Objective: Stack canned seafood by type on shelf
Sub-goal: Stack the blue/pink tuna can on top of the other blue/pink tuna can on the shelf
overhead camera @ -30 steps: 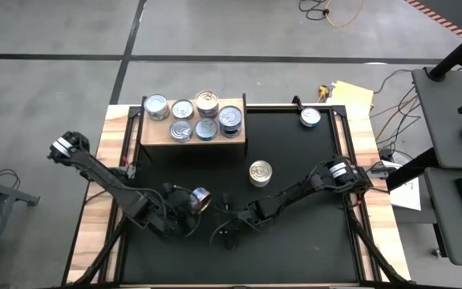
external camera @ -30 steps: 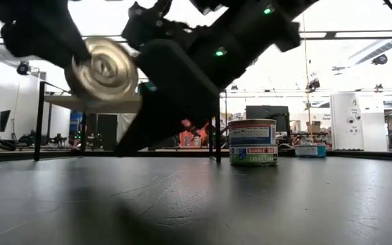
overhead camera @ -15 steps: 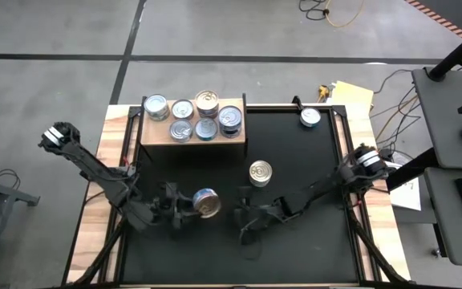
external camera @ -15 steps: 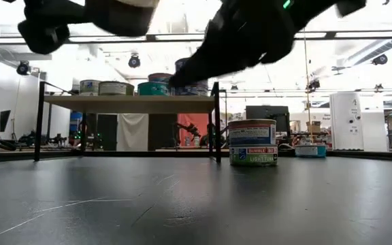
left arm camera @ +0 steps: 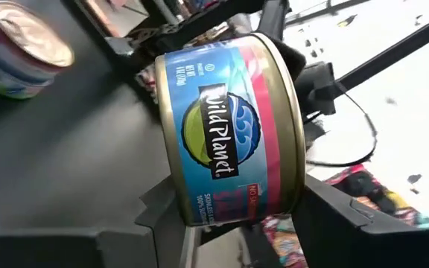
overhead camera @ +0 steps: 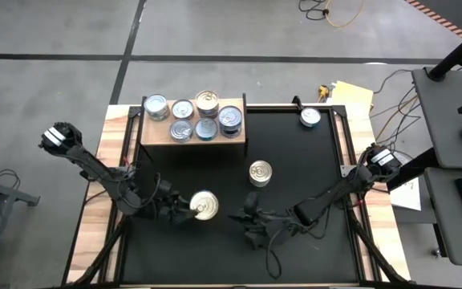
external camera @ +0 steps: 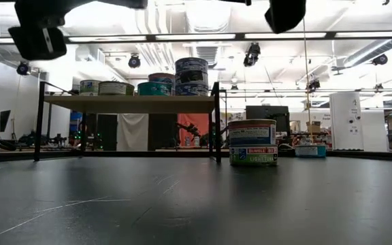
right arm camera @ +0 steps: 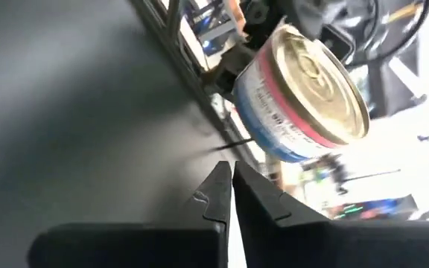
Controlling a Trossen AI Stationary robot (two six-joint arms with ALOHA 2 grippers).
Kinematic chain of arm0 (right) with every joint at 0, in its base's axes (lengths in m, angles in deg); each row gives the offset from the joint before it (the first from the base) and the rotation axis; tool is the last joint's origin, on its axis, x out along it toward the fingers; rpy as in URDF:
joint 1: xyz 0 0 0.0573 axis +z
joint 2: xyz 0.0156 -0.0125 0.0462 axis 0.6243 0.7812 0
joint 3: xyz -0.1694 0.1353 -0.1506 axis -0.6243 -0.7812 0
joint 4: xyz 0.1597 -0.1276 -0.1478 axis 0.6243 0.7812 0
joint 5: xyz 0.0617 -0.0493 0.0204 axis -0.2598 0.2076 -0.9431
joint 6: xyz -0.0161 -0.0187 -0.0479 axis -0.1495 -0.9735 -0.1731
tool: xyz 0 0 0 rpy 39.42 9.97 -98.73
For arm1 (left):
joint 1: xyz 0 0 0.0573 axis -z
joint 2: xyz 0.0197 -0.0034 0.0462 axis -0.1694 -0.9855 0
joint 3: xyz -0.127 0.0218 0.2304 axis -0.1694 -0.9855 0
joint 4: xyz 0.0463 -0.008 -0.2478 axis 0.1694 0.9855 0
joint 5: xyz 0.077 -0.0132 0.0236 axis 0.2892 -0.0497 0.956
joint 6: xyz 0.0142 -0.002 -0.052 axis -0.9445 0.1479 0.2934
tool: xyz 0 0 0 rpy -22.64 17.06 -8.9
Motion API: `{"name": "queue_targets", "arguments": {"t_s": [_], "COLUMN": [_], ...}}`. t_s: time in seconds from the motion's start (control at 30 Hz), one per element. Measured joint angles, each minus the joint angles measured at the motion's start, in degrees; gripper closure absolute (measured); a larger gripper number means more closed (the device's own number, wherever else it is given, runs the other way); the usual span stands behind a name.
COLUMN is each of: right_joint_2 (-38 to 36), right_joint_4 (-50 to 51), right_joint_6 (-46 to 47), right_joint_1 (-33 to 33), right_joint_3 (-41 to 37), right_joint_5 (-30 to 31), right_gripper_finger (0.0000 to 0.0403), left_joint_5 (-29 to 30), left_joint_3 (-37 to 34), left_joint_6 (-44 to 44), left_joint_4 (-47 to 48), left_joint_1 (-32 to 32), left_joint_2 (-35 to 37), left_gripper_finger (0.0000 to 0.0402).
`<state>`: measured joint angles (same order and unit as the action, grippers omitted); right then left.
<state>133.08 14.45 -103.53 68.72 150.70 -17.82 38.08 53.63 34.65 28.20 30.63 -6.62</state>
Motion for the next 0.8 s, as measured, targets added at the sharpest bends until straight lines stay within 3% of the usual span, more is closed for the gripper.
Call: {"name": "queue_targets", "arguments": {"t_s": [0.17, 0.3, 0.6, 0.8], "right_joint_2": [0.3, 0.2, 0.2, 0.2], "right_joint_4": [0.2, 0.0, 0.3, 0.5], "right_joint_6": [-10.0, -14.8, -19.1, -17.8], "right_joint_1": [0.0, 0.0, 0.0, -0.1], "right_joint_3": [2.3, 4.7, 9.1, 10.4], "right_joint_5": [3.7, 6.1, 4.8, 1.1], "right_gripper_finger": [0.0372, 0.0333, 0.0203, 0.0149], "left_joint_5": [-0.9, -0.9, -0.8, -0.8], "left_joint_3": [0.3, 0.3, 0.3, 0.3], "left_joint_6": [1.3, 4.5, 9.0, 9.8], "left_joint_4": [-2.2, -2.4, -3.9, -4.3], "left_joint_1": [0.0, 0.0, 0.0, 0.0], "left_joint_2": [0.1, 0.1, 0.1, 0.1], "left_gripper_finger": [0.0219, 0.0219, 0.0219, 0.0219]}}
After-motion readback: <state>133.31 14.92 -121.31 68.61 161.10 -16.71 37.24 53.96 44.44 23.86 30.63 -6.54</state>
